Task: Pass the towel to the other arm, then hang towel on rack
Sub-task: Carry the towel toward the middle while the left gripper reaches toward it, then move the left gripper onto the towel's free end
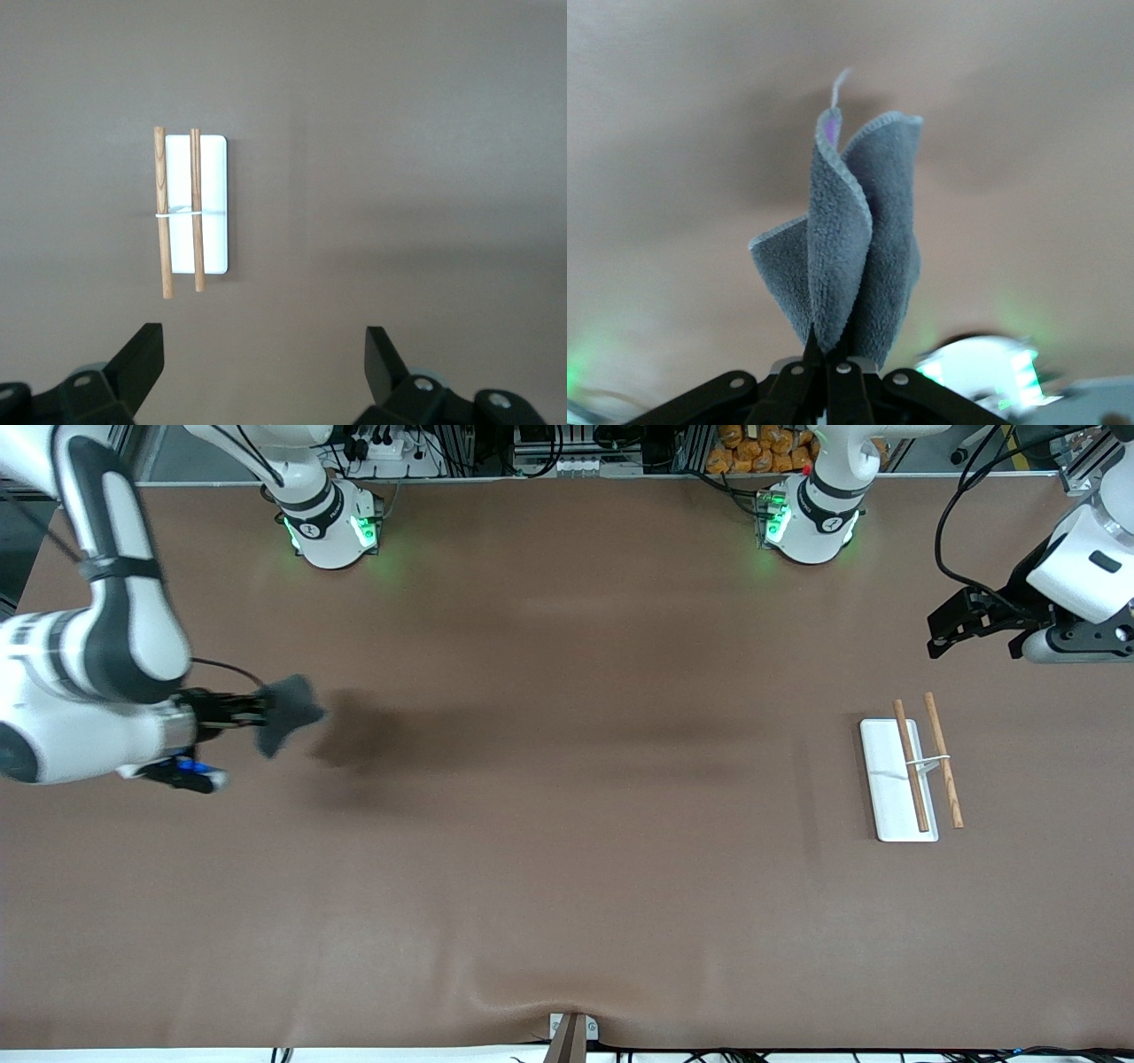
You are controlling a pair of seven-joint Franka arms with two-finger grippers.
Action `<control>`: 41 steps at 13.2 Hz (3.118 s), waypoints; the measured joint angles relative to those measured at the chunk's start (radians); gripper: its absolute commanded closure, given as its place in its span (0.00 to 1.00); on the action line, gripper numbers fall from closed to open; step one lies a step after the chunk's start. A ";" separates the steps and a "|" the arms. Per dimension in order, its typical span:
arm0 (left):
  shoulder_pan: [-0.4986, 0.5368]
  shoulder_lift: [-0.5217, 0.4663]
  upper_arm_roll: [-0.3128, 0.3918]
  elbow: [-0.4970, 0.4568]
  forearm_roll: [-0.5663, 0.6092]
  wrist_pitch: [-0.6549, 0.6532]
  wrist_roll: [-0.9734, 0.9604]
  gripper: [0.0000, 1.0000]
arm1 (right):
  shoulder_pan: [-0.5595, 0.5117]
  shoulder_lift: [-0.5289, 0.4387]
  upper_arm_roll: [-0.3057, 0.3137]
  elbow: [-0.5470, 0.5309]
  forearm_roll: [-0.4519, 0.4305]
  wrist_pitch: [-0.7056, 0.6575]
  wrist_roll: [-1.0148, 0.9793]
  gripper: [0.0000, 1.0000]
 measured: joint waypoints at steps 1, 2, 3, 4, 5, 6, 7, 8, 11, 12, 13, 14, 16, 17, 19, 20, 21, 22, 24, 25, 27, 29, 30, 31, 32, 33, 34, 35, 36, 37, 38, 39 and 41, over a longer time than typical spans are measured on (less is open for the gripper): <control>-0.002 0.006 -0.001 0.000 0.000 0.009 0.000 0.00 | 0.057 -0.001 0.000 0.000 0.056 0.024 0.119 1.00; -0.007 0.013 -0.004 -0.001 0.000 0.020 0.000 0.00 | 0.108 -0.002 0.001 0.001 0.116 0.059 0.227 1.00; -0.011 0.022 -0.008 -0.001 0.000 0.032 0.000 0.00 | 0.152 -0.003 0.000 0.006 0.174 0.102 0.327 1.00; -0.014 0.034 -0.014 -0.002 0.000 0.046 0.000 0.00 | 0.192 -0.005 0.000 0.014 0.227 0.150 0.421 1.00; -0.016 0.047 -0.022 -0.003 0.000 0.061 0.000 0.00 | 0.230 -0.006 0.000 0.024 0.284 0.205 0.509 1.00; -0.016 0.063 -0.031 -0.003 0.000 0.077 -0.001 0.00 | 0.269 -0.006 0.000 0.035 0.347 0.269 0.589 1.00; -0.016 0.078 -0.038 -0.004 0.000 0.093 -0.002 0.00 | 0.306 -0.006 0.000 0.047 0.401 0.333 0.657 1.00; -0.016 0.093 -0.044 -0.004 0.000 0.109 -0.003 0.00 | 0.344 -0.006 0.000 0.059 0.450 0.407 0.728 1.00; -0.017 0.139 -0.062 -0.005 0.000 0.156 -0.007 0.00 | 0.454 -0.001 -0.001 0.075 0.555 0.647 0.942 1.00; -0.017 0.156 -0.070 -0.006 0.000 0.173 -0.017 0.00 | 0.490 0.007 -0.001 0.078 0.568 0.731 1.006 1.00; -0.018 0.173 -0.079 -0.006 0.000 0.191 -0.036 0.00 | 0.519 0.019 -0.001 0.085 0.573 0.802 1.064 1.00; -0.019 0.190 -0.089 -0.006 0.000 0.209 -0.060 0.00 | 0.546 0.039 -0.001 0.100 0.580 0.860 1.117 1.00; -0.021 0.222 -0.113 -0.007 0.000 0.240 -0.117 0.00 | 0.603 0.098 -0.001 0.152 0.604 0.981 1.209 1.00; -0.023 0.239 -0.122 -0.007 0.000 0.256 -0.133 0.00 | 0.631 0.131 -0.001 0.180 0.607 1.029 1.246 1.00; -0.034 0.280 -0.127 -0.008 -0.027 0.303 -0.147 0.00 | 0.659 0.169 -0.002 0.214 0.609 1.056 1.274 1.00; -0.039 0.305 -0.127 -0.008 -0.073 0.337 -0.150 0.00 | 0.663 0.176 -0.002 0.221 0.610 1.056 1.275 1.00; -0.039 0.333 -0.127 -0.009 -0.129 0.374 -0.152 0.00 | 0.664 0.177 -0.002 0.224 0.612 1.056 1.275 1.00; -0.037 0.362 -0.126 -0.009 -0.187 0.412 -0.153 0.00 | 0.665 0.177 -0.002 0.227 0.613 1.056 1.275 1.00; -0.035 0.416 -0.123 -0.008 -0.301 0.475 -0.160 0.00 | 0.665 0.177 -0.002 0.234 0.616 1.055 1.275 1.00; -0.036 0.436 -0.123 -0.008 -0.351 0.497 -0.176 0.00 | 0.665 0.177 -0.002 0.235 0.617 1.055 1.276 1.00; -0.040 0.469 -0.124 -0.008 -0.421 0.522 -0.223 0.00 | 0.665 0.177 -0.004 0.236 0.618 1.055 1.276 1.00; -0.048 0.499 -0.127 -0.008 -0.492 0.525 -0.267 0.00 | 0.665 0.177 -0.006 0.236 0.618 1.055 1.276 1.00; -0.054 0.514 -0.127 -0.008 -0.524 0.526 -0.280 0.00 | 0.665 0.177 -0.008 0.236 0.618 1.055 1.276 1.00; -0.063 0.529 -0.127 -0.008 -0.559 0.526 -0.290 0.00 | 0.665 0.177 -0.010 0.236 0.618 1.054 1.276 1.00; -0.073 0.543 -0.127 -0.008 -0.598 0.529 -0.304 0.00 | 0.665 0.177 -0.012 0.236 0.618 1.053 1.276 1.00; -0.082 0.556 -0.127 -0.008 -0.639 0.532 -0.314 0.00 | 0.665 0.177 -0.014 0.237 0.618 1.052 1.276 1.00; -0.088 0.565 -0.128 -0.008 -0.667 0.533 -0.320 0.00 | 0.665 0.177 -0.014 0.237 0.618 1.052 1.276 1.00; -0.097 0.570 -0.128 -0.008 -0.679 0.533 -0.333 0.00 | 0.665 0.177 -0.014 0.237 0.618 1.051 1.276 1.00; -0.108 0.573 -0.129 -0.008 -0.684 0.533 -0.361 0.00 | 0.665 0.177 -0.014 0.237 0.618 1.049 1.276 1.00; -0.121 0.576 -0.129 -0.008 -0.687 0.533 -0.387 0.00 | 0.665 0.177 -0.014 0.237 0.618 1.048 1.276 1.00; -0.131 0.582 -0.130 -0.008 -0.706 0.533 -0.405 0.00 | 0.665 0.177 -0.014 0.237 0.618 1.048 1.276 1.00; -0.137 0.590 -0.130 -0.008 -0.741 0.533 -0.410 0.00 | 0.665 0.177 -0.014 0.237 0.618 1.047 1.276 1.00; -0.139 0.611 -0.129 -0.008 -0.781 0.533 -0.411 0.00 | 0.665 0.177 -0.014 0.237 0.618 1.038 1.276 1.00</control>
